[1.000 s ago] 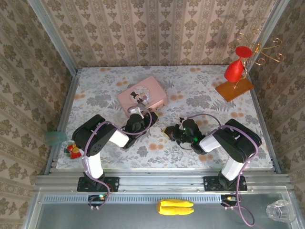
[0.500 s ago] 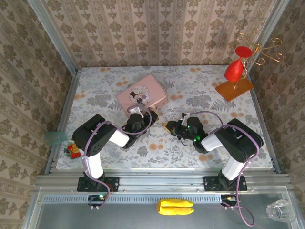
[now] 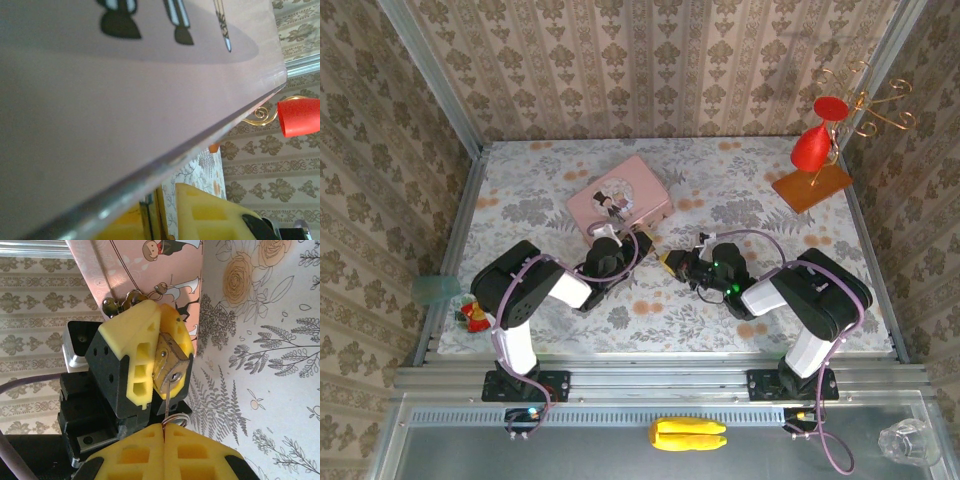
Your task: Unlock a padlock with a key
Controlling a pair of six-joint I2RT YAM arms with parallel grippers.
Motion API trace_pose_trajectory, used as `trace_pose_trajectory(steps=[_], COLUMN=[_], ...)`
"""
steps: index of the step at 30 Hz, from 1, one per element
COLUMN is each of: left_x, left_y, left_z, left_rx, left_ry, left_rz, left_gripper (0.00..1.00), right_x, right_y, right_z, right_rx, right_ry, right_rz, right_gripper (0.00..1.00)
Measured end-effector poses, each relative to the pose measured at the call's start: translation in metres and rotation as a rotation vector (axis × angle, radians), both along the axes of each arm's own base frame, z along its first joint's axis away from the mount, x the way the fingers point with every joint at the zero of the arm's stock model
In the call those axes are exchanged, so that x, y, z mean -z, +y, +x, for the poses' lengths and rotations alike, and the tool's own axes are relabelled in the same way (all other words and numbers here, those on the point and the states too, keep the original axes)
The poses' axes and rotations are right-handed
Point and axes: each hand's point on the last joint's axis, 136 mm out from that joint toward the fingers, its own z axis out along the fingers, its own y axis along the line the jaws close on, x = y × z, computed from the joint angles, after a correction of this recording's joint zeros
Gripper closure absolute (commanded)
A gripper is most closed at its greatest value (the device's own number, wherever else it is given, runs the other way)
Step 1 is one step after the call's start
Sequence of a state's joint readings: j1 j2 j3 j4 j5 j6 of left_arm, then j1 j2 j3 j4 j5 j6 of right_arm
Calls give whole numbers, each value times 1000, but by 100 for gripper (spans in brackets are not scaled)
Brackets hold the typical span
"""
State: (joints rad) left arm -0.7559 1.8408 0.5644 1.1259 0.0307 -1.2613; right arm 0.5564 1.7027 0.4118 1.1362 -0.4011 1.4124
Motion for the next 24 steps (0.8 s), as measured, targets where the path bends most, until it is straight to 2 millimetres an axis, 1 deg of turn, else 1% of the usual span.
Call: trace_pose_trajectory(steps=[6, 24], left_x=[-3, -4], left_y=[-4, -3], left_z=[-1, -1], left_rx=[3, -3], left_ry=[8, 23], left_rz=[-18, -28], left_gripper=[100, 100], right_x=[-2, -1], right_y=[2, 2], right_z=[1, 1], right_rx=[-4, -6], right_ry=[-5, -4], right_rz=[7, 10], right_gripper=[100, 100])
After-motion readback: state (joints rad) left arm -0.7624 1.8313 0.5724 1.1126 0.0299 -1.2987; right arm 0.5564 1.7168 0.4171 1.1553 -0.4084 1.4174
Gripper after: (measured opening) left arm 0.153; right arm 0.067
